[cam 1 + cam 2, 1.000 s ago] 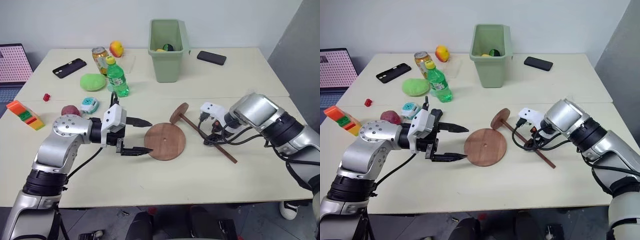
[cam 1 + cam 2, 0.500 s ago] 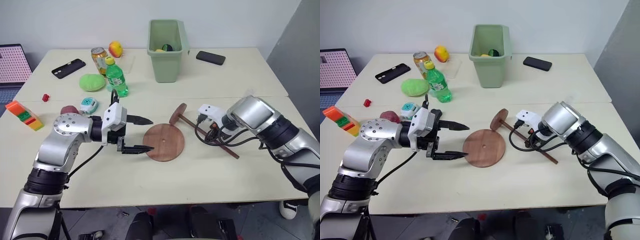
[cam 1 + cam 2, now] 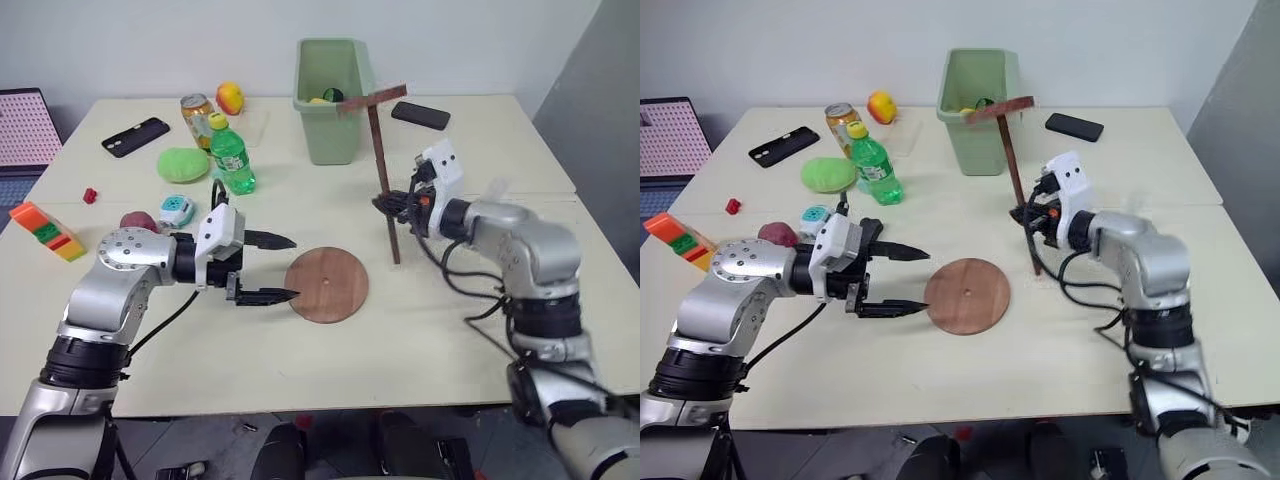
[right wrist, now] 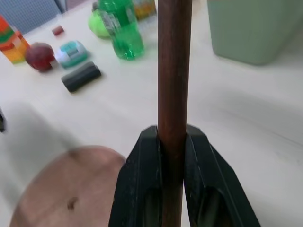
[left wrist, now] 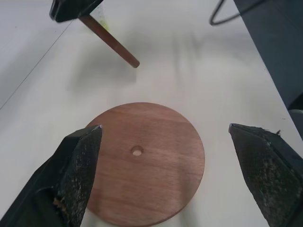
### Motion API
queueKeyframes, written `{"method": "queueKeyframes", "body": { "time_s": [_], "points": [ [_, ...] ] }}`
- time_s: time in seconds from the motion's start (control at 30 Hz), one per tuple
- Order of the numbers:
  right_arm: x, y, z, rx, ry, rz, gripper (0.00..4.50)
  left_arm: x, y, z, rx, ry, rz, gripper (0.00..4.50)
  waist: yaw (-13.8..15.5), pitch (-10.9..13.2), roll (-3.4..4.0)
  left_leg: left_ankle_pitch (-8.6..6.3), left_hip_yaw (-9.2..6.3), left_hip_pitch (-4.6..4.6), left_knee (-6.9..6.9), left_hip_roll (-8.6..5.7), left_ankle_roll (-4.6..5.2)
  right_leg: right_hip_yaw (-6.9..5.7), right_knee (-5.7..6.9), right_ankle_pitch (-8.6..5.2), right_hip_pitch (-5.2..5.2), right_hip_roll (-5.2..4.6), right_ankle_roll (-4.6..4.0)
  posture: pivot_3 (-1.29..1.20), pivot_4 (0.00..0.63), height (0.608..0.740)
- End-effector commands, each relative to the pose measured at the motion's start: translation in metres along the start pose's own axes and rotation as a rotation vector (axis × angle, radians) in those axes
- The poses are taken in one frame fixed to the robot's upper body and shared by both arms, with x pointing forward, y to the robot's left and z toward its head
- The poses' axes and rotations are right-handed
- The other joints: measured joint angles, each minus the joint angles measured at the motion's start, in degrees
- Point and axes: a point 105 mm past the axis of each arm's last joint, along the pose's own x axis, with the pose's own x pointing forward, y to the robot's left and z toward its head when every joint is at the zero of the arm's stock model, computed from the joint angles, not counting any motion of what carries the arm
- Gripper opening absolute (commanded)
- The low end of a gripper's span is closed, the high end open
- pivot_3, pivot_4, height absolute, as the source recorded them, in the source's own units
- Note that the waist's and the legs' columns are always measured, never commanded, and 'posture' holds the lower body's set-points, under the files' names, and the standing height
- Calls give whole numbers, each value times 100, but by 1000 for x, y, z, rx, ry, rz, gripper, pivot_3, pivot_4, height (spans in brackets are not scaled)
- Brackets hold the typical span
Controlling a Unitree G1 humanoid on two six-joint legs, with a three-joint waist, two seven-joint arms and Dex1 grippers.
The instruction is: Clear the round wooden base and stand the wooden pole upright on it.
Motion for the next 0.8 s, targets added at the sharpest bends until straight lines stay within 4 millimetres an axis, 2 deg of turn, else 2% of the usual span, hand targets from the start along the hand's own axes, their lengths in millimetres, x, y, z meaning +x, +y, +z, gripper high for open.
{"method": "queueKeyframes", "body": {
  "time_s": [0.03,0.07,0.17,0.33,0.53,0.8],
  "points": [
    [1,42,29,-45,-269,149,243,-12,3,2,15,19,13,4500,-6,0,0,2,-1,1,0,1,-3,-1,1,0,0,1,0,0,150,740],
    [2,51,26,-52,-303,183,243,-13,3,1,14,25,11,4500,-10,0,0,2,-2,3,0,3,-3,-2,3,0,0,3,0,0,150,740],
    [12,59,8,-109,-322,185,243,-13,2,-1,15,36,0,4500,-12,0,1,7,-3,9,-3,4,-12,-3,1,0,4,5,0,0,150,740],
    [19,79,-6,-114,-380,238,243,-14,-1,-2,14,49,-16,4500,3,-1,-2,9,-4,8,0,1,-16,-4,-1,0,6,3,0,0,150,740],
    [27,82,-18,-115,-421,231,243,-17,-8,-10,30,95,-48,4500,-3,-1,-1,11,-2,15,-3,4,-19,-1,1,0,6,6,0,0,150,740],
    [31,88,-46,-103,-362,276,243,-18,-11,-10,35,105,-53,4500,-1,-1,-1,11,-2,15,-3,3,-19,1,1,0,6,5,0,0,150,740]
  ]
}}
